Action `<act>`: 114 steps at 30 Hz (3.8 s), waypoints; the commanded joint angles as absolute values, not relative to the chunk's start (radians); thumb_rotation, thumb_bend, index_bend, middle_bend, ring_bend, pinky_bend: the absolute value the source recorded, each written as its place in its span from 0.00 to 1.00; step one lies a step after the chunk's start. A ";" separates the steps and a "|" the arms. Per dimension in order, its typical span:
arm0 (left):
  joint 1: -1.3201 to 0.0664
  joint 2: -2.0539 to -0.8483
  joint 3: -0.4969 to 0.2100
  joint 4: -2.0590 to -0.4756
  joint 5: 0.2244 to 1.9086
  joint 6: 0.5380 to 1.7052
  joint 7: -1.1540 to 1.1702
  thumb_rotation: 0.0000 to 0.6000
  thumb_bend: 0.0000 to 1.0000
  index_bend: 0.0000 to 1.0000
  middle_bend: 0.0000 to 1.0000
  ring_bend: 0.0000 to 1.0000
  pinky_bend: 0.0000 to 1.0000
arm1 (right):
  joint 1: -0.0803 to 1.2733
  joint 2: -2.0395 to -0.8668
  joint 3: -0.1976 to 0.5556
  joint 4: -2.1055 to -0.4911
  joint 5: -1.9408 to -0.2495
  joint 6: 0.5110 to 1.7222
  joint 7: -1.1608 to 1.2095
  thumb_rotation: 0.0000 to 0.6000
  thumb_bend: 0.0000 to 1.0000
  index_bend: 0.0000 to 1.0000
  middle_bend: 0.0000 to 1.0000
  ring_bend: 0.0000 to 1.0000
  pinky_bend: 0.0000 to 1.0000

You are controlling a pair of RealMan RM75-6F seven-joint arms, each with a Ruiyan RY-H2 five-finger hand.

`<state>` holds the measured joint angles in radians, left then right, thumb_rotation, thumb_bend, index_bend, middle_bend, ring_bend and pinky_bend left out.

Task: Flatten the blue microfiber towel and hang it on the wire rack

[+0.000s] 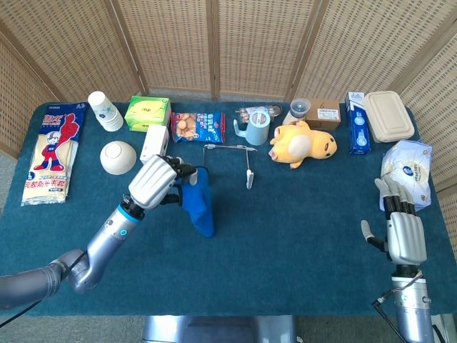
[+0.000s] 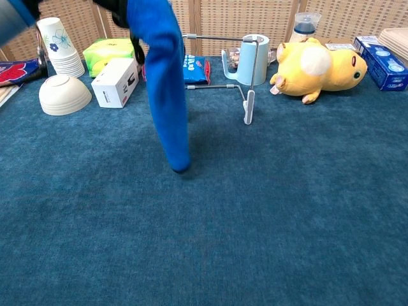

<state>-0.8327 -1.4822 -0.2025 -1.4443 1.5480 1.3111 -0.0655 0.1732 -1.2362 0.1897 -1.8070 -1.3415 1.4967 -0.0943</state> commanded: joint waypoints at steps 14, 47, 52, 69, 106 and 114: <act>-0.906 -1.420 -0.374 -1.611 1.275 1.166 0.175 1.00 0.49 0.73 0.74 0.68 0.83 | 0.153 -1.245 0.179 -1.744 -1.343 1.484 0.001 1.00 0.34 0.00 0.00 0.00 0.00; -1.068 -1.471 -0.514 -1.545 0.930 1.083 0.339 1.00 0.49 0.72 0.73 0.67 0.85 | 0.126 -1.244 0.178 -1.716 -1.333 1.478 0.042 1.00 0.33 0.00 0.00 0.00 0.00; -1.056 -1.430 -0.517 -1.636 0.940 1.114 0.358 1.00 0.49 0.72 0.73 0.67 0.85 | 0.125 -1.242 0.179 -1.709 -1.334 1.474 0.055 1.00 0.33 0.00 0.00 0.00 0.00; -1.017 -1.356 -0.488 -1.756 0.860 1.174 0.447 1.00 0.50 0.72 0.73 0.67 0.85 | 0.123 -1.240 0.174 -1.696 -1.344 1.464 0.080 1.00 0.33 0.00 0.00 0.00 0.00; -1.212 -1.563 -0.564 -1.440 0.663 1.047 0.394 1.00 0.50 0.71 0.73 0.66 0.87 | 0.083 -1.241 0.159 -1.674 -1.322 1.469 0.106 1.00 0.33 0.00 0.00 0.00 0.00; -1.244 -1.600 -0.573 -1.350 0.627 1.039 0.389 1.00 0.50 0.71 0.73 0.66 0.88 | 0.075 -1.237 0.159 -1.675 -1.321 1.473 0.107 1.00 0.33 0.00 0.00 0.00 0.00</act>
